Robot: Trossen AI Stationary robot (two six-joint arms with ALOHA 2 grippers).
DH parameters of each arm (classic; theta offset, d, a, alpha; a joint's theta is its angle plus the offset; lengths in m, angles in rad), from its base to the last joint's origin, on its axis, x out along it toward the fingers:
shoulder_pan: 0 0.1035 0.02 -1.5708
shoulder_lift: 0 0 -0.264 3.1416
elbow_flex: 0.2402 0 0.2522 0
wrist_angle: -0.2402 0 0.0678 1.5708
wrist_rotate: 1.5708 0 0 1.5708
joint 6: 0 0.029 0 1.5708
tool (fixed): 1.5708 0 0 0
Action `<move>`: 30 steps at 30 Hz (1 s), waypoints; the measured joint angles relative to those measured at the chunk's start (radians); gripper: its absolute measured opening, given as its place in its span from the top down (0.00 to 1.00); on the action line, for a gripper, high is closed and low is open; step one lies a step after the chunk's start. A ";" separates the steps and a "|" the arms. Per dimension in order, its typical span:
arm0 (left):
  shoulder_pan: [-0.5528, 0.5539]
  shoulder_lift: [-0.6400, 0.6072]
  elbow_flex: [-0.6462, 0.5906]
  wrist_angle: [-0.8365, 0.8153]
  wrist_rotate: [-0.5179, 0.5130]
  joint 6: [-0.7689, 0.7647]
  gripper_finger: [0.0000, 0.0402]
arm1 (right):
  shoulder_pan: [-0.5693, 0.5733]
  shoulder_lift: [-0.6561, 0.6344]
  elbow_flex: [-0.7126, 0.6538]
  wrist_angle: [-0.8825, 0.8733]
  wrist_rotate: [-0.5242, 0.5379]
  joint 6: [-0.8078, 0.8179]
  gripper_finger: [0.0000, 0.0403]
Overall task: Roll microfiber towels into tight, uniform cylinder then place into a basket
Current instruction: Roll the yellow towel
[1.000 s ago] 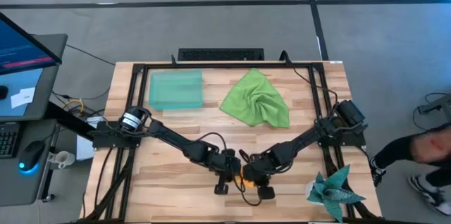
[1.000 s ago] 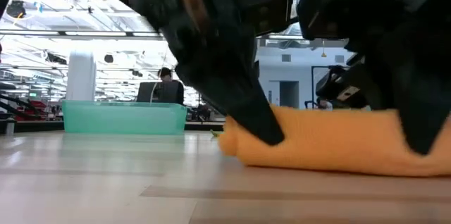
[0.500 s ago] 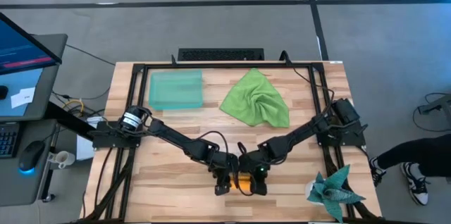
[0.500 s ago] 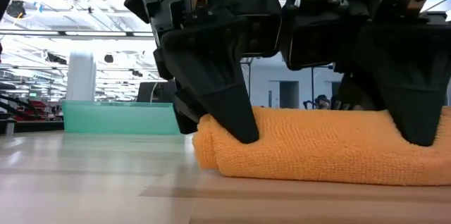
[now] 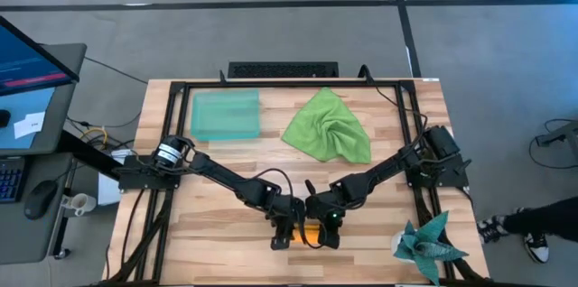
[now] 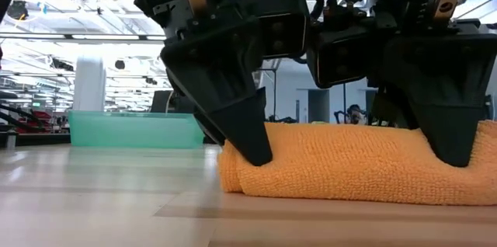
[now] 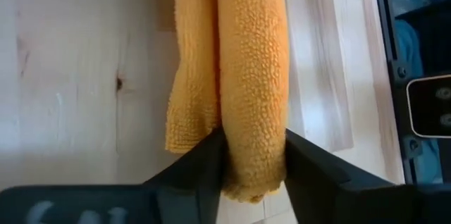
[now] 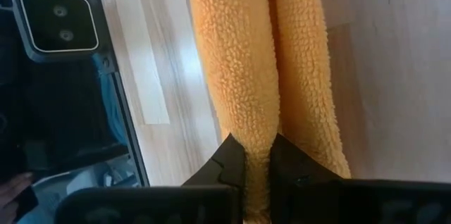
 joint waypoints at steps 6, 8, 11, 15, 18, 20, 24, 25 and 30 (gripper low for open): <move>0.004 0.000 0.000 -0.015 0.039 0.061 0.56 | 0.000 0.000 0.000 -0.002 0.012 -0.008 0.89; 0.006 0.000 0.000 -0.041 0.047 0.061 0.55 | 0.000 0.000 -0.001 -0.004 0.018 -0.008 0.89; -0.018 -0.009 0.000 -0.085 -0.015 0.069 0.55 | 0.002 -0.001 -0.001 -0.007 0.037 -0.008 0.89; -0.062 -0.042 -0.003 -0.145 -0.130 0.071 0.56 | 0.002 -0.001 -0.002 -0.007 0.039 -0.007 0.89; -0.105 -0.069 -0.007 -0.173 -0.204 0.071 0.57 | 0.000 -0.001 -0.002 -0.007 0.041 -0.005 0.89; -0.137 -0.083 -0.008 -0.152 -0.269 0.079 0.57 | 0.001 -0.001 -0.002 -0.007 0.044 -0.006 0.89; -0.198 -0.092 -0.006 -0.074 -0.418 0.155 0.57 | 0.000 -0.001 -0.002 -0.006 0.047 -0.009 0.89; -0.210 -0.092 -0.006 -0.052 -0.449 0.188 0.57 | 0.000 -0.001 -0.002 -0.006 0.047 -0.010 0.89; -0.247 -0.092 -0.005 0.078 -0.589 0.384 0.57 | 0.000 -0.001 -0.002 -0.005 0.050 -0.012 0.89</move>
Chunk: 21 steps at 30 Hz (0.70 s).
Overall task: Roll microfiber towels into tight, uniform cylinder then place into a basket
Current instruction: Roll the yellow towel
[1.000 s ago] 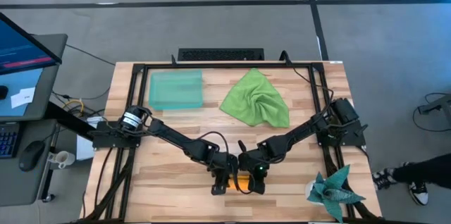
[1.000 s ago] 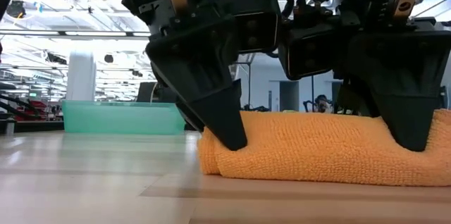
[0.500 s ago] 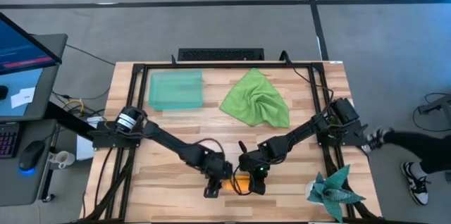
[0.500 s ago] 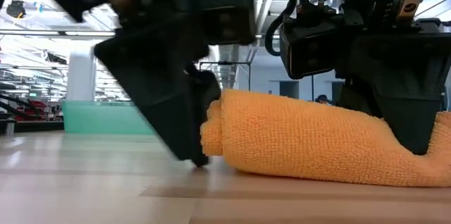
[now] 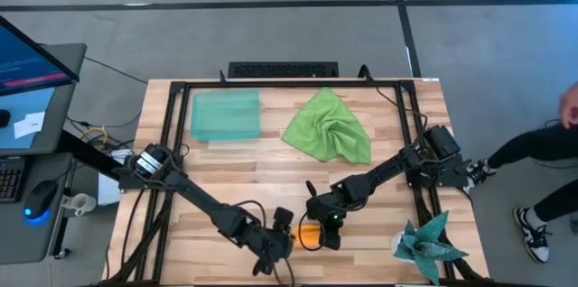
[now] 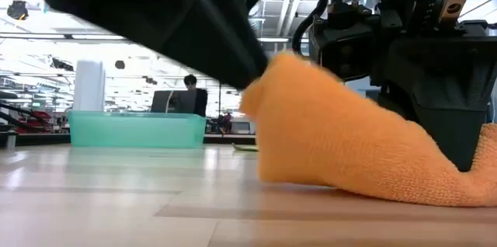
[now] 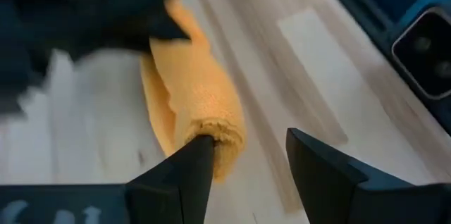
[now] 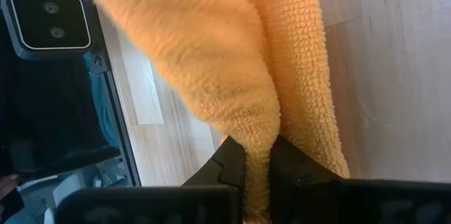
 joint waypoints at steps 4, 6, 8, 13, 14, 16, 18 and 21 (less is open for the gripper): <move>0.001 -0.001 0.002 0.018 -0.058 0.038 0.57 | 0.000 0.000 0.000 0.000 0.000 0.000 0.88; 0.001 -0.009 0.002 -0.037 -0.104 0.015 0.57 | 0.000 0.000 0.000 0.001 0.000 0.000 0.88; -0.007 -0.029 0.002 -0.104 -0.164 -0.034 0.57 | 0.000 0.000 0.000 0.002 0.001 0.000 0.88; -0.052 -0.086 0.002 -0.130 -0.258 -0.066 0.57 | 0.000 0.000 0.000 0.002 0.000 0.000 0.88; -0.061 -0.092 0.003 -0.102 -0.256 -0.047 0.57 | 0.000 0.000 0.000 0.002 0.000 0.000 0.88; -0.069 -0.096 0.004 -0.036 -0.220 0.007 0.57 | 0.000 0.000 0.000 0.002 0.000 0.000 0.88; -0.065 -0.094 0.005 0.012 -0.127 0.059 0.57 | 0.000 0.000 0.000 0.002 0.000 0.000 0.88; -0.030 -0.067 0.005 0.076 0.018 0.090 0.57 | 0.000 0.000 0.000 0.004 0.000 0.000 0.88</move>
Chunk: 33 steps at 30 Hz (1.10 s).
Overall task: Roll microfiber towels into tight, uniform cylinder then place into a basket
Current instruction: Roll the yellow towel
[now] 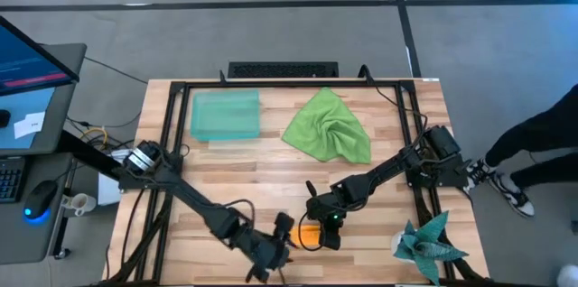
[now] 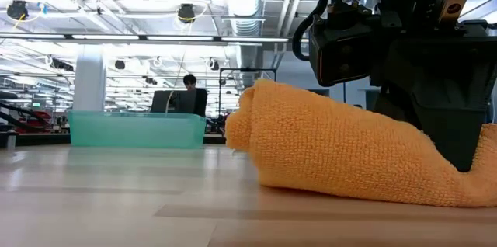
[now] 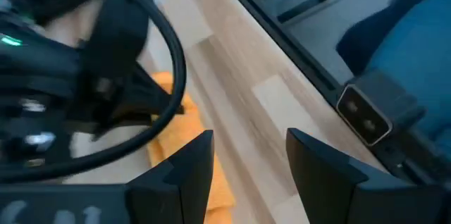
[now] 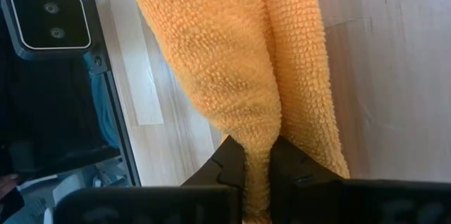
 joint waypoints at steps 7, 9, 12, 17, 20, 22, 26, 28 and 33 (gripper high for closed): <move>0.099 0.064 -0.001 0.021 0.100 0.009 0.57 | 0.000 0.000 0.000 0.001 0.000 0.000 0.88; 0.113 0.067 -0.002 0.016 0.140 0.008 0.57 | 0.000 0.000 -0.010 0.003 0.001 0.000 0.88; 0.126 0.067 -0.001 0.029 0.204 -0.016 0.57 | -0.001 -0.002 -0.027 0.013 0.000 0.000 0.88; 0.128 0.067 -0.001 0.010 0.235 -0.038 0.57 | -0.007 -0.003 -0.034 0.019 -0.001 0.000 0.88; 0.128 0.067 -0.001 0.002 0.244 -0.043 0.57 | -0.008 -0.002 -0.037 0.034 -0.009 0.000 0.88; 0.127 0.067 -0.001 -0.007 0.249 -0.042 0.57 | -0.009 -0.002 -0.038 0.039 -0.024 0.000 0.88; 0.126 0.067 -0.001 -0.045 0.225 -0.034 0.57 | -0.014 -0.002 -0.038 0.039 -0.026 0.000 0.88; 0.124 0.066 -0.001 -0.070 0.184 -0.034 0.59 | -0.014 -0.002 -0.038 0.039 -0.026 0.000 0.88; 0.096 0.065 -0.001 -0.103 0.091 -0.034 0.71 | -0.014 -0.002 -0.038 0.040 -0.026 -0.017 0.88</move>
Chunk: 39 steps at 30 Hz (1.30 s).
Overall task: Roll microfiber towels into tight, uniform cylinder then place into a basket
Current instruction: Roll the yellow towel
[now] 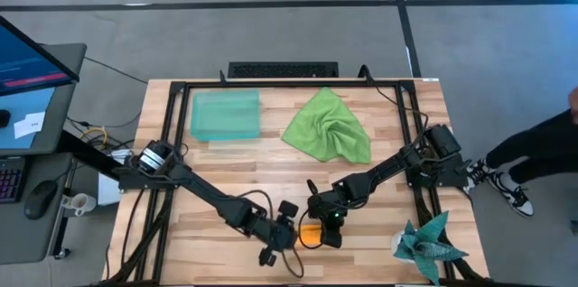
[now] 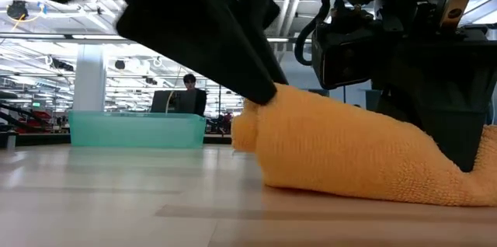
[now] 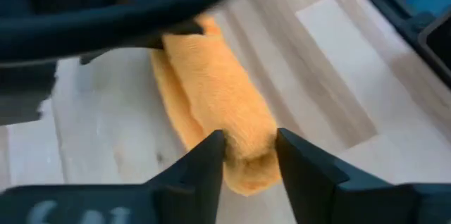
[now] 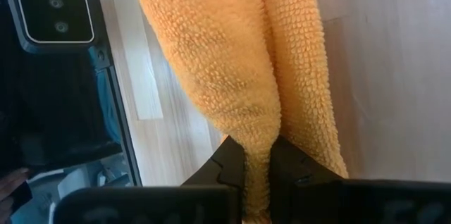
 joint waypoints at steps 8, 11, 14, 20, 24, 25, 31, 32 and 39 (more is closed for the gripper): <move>-0.030 0.000 0.009 0.008 -0.049 0.016 0.98 | -0.012 0.001 0.000 0.000 -0.009 -0.005 0.88; -0.032 -0.001 0.009 0.039 -0.067 0.034 0.98 | -0.017 0.001 0.000 0.001 -0.013 -0.005 0.88; -0.032 -0.002 0.010 0.074 -0.070 0.058 0.97 | -0.018 0.001 0.000 0.002 -0.019 -0.006 0.88; -0.035 -0.008 0.010 0.039 -0.114 0.059 0.99 | -0.019 0.001 0.000 0.002 -0.023 -0.009 0.88; -0.043 -0.023 0.010 0.008 -0.141 0.033 0.99 | -0.019 0.001 0.000 0.003 -0.023 -0.009 0.88; -0.044 -0.026 0.010 0.008 -0.143 0.031 0.99 | -0.019 0.001 0.000 0.003 -0.023 -0.009 0.88; -0.040 -0.029 0.010 -0.026 -0.076 0.000 0.99 | -0.019 0.001 0.000 0.003 -0.023 -0.010 0.88; -0.036 -0.029 0.010 -0.038 -0.065 -0.007 0.98 | -0.019 0.001 0.000 0.003 -0.023 -0.010 0.88; -0.015 -0.029 0.010 -0.047 -0.057 -0.031 0.85 | -0.019 0.001 0.000 0.003 -0.023 -0.010 0.88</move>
